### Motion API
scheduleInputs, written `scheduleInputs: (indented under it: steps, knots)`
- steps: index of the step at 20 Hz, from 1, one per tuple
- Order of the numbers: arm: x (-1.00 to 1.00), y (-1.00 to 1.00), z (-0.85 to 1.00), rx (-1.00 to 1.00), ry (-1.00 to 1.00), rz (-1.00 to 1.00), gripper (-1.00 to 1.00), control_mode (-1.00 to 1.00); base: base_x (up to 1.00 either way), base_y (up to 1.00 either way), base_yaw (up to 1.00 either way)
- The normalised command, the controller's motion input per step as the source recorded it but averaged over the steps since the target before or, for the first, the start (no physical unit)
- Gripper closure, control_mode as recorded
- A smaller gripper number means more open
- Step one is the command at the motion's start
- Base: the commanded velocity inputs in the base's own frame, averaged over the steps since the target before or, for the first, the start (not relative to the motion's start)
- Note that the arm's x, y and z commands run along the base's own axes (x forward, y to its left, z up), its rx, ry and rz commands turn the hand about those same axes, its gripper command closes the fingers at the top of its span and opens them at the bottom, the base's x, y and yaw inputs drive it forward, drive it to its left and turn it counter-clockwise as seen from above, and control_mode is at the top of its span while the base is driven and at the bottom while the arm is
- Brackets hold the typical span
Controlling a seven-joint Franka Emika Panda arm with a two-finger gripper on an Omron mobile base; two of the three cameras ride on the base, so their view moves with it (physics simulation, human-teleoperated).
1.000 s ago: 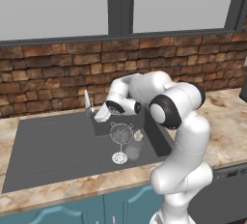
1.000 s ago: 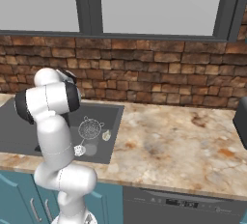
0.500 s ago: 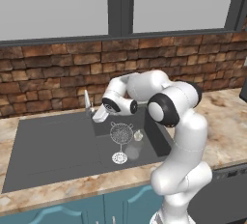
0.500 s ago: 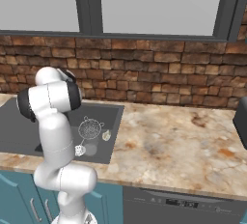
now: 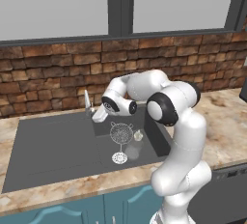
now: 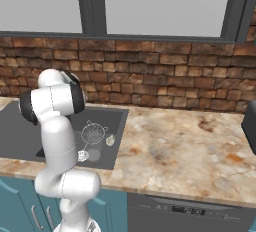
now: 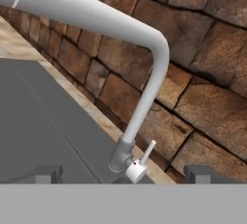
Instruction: Pick the glass cup and strainer and place them in the sink. Then turn on the water.
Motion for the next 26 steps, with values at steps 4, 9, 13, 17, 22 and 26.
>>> scheduleInputs:
  steps: [4, 9, 13, 17, 22, 26]
  knots:
    - [0.09, 0.0, 0.0, 0.0, 0.0, 0.0, -1.0, -1.0, 0.0, 0.0, 0.0]
    - [0.13, 0.0, 0.0, 0.0, 0.0, 0.0, -1.0, -1.0, 0.0, 0.0, 0.0]
    - [0.13, 0.0, 0.0, 0.0, 0.0, 0.0, -1.0, -1.0, 0.0, 0.0, 0.0]
    - [0.03, 0.0, 0.0, 0.0, -0.01, 0.0, -1.0, -1.0, 0.0, 0.0, 0.0]
    - [0.01, 0.03, 0.0, 0.0, -0.03, 0.0, -1.0, -1.0, 0.0, 0.0, 0.0]
    - [0.01, 0.13, -0.01, 0.0, -0.02, 0.0, -1.0, -1.0, 0.0, 0.0, 0.0]
